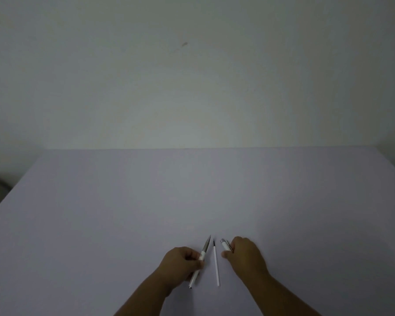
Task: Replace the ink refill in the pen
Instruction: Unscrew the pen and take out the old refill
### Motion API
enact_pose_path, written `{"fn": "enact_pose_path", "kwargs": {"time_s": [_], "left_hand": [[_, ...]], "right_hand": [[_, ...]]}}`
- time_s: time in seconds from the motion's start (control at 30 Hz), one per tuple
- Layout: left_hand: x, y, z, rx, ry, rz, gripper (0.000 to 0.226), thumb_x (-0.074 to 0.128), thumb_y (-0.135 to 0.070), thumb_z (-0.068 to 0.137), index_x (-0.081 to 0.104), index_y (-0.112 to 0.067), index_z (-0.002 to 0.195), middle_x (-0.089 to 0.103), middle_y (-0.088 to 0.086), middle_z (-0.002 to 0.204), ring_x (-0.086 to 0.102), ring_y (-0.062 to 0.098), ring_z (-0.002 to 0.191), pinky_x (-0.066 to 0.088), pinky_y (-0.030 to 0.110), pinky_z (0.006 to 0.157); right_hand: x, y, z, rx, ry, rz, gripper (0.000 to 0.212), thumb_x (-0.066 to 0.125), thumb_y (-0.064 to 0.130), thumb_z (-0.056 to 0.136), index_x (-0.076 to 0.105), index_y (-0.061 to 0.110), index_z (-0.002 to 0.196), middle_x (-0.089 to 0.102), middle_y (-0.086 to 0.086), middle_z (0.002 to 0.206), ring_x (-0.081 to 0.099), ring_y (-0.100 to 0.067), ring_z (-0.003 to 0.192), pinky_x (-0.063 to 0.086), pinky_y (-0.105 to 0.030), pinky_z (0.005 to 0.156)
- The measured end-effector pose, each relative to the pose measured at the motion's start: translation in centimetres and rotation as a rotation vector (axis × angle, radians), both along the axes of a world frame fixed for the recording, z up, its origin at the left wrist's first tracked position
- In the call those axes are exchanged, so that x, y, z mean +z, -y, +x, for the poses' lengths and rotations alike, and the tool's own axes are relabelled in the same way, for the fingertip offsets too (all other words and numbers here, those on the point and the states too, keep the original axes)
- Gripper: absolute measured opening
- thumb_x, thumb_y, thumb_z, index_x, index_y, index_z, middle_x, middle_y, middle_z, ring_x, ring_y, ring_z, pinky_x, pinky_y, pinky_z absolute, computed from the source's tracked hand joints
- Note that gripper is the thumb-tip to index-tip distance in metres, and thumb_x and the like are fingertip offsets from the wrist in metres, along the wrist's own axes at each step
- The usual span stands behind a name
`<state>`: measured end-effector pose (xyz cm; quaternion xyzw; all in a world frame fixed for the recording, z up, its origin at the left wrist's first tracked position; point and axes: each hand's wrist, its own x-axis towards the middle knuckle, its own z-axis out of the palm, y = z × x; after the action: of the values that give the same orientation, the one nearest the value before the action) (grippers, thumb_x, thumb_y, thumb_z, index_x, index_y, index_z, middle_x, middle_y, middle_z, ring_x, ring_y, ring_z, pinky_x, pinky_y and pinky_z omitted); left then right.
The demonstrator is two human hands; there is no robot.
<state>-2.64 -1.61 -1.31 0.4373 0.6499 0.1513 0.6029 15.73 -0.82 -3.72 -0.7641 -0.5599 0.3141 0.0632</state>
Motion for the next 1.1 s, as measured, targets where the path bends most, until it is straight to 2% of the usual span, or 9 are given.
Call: {"fn": "enact_pose_path", "kwargs": {"time_s": [0.13, 0.27, 0.37, 0.47, 0.6, 0.73, 0.83, 0.97, 1.1], "left_hand": [[0.1, -0.2, 0.1, -0.006, -0.019, 0.014, 0.008, 0.071, -0.01, 0.077, 0.07, -0.016, 0.072, 0.066, 0.005, 0.075, 0.062, 0.016, 0.069, 0.054, 0.022, 0.062], [0.2, -0.2, 0.2, -0.028, -0.031, 0.031, 0.009, 0.071, -0.011, 0.078, 0.069, -0.017, 0.071, 0.066, 0.005, 0.075, 0.062, 0.016, 0.069, 0.052, 0.023, 0.063], [0.2, -0.1, 0.3, -0.042, -0.046, 0.044, 0.008, 0.071, -0.013, 0.078, 0.069, -0.017, 0.072, 0.067, 0.005, 0.076, 0.061, 0.017, 0.07, 0.053, 0.023, 0.065], [0.3, 0.0, 0.3, -0.055, -0.059, 0.055, 0.007, 0.071, -0.014, 0.078, 0.069, -0.018, 0.073, 0.067, 0.005, 0.076, 0.061, 0.017, 0.07, 0.054, 0.025, 0.069], [0.5, 0.0, 0.3, -0.078, -0.087, 0.076, 0.007, 0.071, -0.016, 0.079, 0.068, -0.019, 0.073, 0.067, 0.003, 0.076, 0.061, 0.016, 0.069, 0.054, 0.026, 0.07], [0.8, -0.2, 0.4, -0.094, -0.105, 0.093, 0.007, 0.071, -0.017, 0.079, 0.068, -0.02, 0.073, 0.066, 0.001, 0.075, 0.059, 0.013, 0.068, 0.052, 0.025, 0.069], [0.9, -0.4, 0.5, -0.123, -0.15, 0.127, 0.009, 0.071, -0.02, 0.078, 0.067, -0.024, 0.071, 0.065, -0.001, 0.075, 0.058, 0.013, 0.07, 0.052, 0.027, 0.071], [1.2, -0.7, 0.9, -0.19, -0.207, 0.21, 0.004, 0.068, -0.022, 0.081, 0.065, -0.024, 0.079, 0.06, -0.005, 0.074, 0.053, 0.008, 0.064, 0.045, 0.015, 0.058], [1.8, -1.0, 1.4, -0.249, -0.225, 0.277, 0.002, 0.064, -0.023, 0.085, 0.063, -0.022, 0.083, 0.058, -0.006, 0.073, 0.049, 0.004, 0.061, 0.041, 0.013, 0.056]], "right_hand": [[0.2, 0.0, -0.1, 0.018, 0.02, -0.007, 0.03, 0.065, 0.039, 0.082, 0.042, 0.02, 0.075, 0.062, -0.007, 0.101, 0.061, -0.024, 0.099, 0.042, -0.029, 0.071], [0.2, 0.2, 0.1, 0.02, 0.012, 0.004, 0.039, 0.065, 0.039, 0.082, 0.035, 0.025, 0.062, 0.051, -0.001, 0.088, 0.061, -0.022, 0.098, 0.037, -0.026, 0.068], [0.2, 0.4, 0.1, 0.035, 0.004, 0.026, 0.025, 0.065, 0.039, 0.082, 0.049, 0.02, 0.077, 0.06, -0.005, 0.097, 0.06, -0.023, 0.1, 0.039, -0.027, 0.07], [0.2, 0.6, 0.1, 0.033, 0.005, 0.045, 0.029, 0.066, 0.04, 0.081, 0.045, 0.021, 0.08, 0.064, -0.007, 0.106, 0.06, -0.023, 0.1, 0.042, -0.029, 0.072], [0.1, 0.6, 0.2, 0.033, 0.006, 0.05, 0.028, 0.064, 0.042, 0.081, 0.045, 0.021, 0.081, 0.062, -0.006, 0.103, 0.059, -0.023, 0.101, 0.042, -0.03, 0.072], [-0.1, 0.5, 0.4, 0.019, 0.024, 0.1, 0.033, 0.058, 0.045, 0.086, 0.062, 0.012, 0.093, 0.062, -0.005, 0.095, 0.06, -0.022, 0.094, 0.047, -0.031, 0.076], [0.8, 0.3, 0.2, -0.094, -0.134, 0.257, 0.043, 0.05, 0.05, 0.088, 0.058, 0.014, 0.068, 0.057, -0.002, 0.068, 0.051, -0.011, 0.063, 0.041, -0.023, 0.059], [2.9, -0.8, -1.0, -0.242, -0.559, 0.093, 0.05, 0.061, 0.051, 0.082, 0.066, 0.001, 0.077, 0.064, -0.011, 0.073, 0.053, -0.015, 0.065, 0.043, -0.026, 0.061], [3.5, -1.1, -1.4, -0.182, -0.629, 0.032, 0.03, 0.07, 0.036, 0.08, 0.06, 0.013, 0.063, 0.06, -0.003, 0.064, 0.047, -0.012, 0.054, 0.042, -0.024, 0.056]]}}
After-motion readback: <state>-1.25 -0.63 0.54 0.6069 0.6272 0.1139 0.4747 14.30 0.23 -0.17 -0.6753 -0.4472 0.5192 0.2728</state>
